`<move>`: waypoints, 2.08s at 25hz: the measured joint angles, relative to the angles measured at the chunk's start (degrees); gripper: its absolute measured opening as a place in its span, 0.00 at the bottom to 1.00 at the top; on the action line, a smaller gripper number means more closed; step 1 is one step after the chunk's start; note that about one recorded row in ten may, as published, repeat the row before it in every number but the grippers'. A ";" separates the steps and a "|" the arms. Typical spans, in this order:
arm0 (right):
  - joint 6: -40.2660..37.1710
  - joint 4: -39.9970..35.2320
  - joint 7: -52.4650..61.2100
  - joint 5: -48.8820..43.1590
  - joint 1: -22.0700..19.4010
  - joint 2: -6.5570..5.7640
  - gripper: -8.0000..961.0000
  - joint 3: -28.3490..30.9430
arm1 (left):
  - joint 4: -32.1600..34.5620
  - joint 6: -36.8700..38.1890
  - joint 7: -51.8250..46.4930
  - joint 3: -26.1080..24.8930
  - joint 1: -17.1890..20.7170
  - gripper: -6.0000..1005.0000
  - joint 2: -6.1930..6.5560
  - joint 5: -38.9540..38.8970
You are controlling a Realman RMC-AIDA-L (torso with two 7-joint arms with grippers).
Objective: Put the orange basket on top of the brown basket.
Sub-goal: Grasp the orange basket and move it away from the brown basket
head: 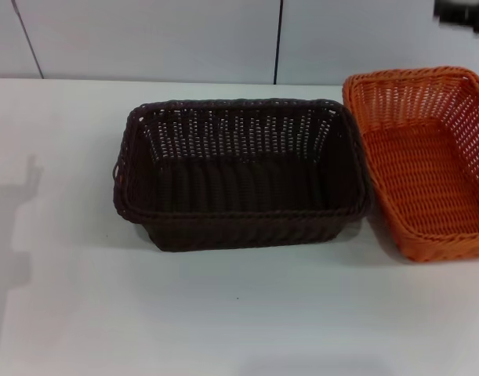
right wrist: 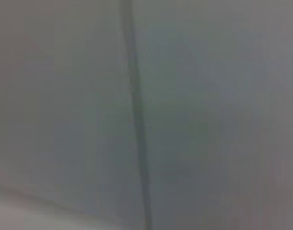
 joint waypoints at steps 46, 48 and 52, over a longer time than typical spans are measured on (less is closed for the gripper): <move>31.87 -15.29 -24.12 -23.33 8.00 2.90 0.76 -10.92 | 0.23 -6.81 0.00 -4.30 -0.91 0.81 -0.09 -2.20; 30.94 -15.66 -23.80 -24.33 8.02 2.91 0.76 -11.40 | 0.23 -6.77 0.00 -4.35 -0.94 0.81 -0.02 -2.20; 28.90 -19.68 -22.92 -24.91 9.25 2.84 0.71 -11.18 | 0.37 -6.74 0.00 -4.47 -1.04 0.81 0.01 -2.22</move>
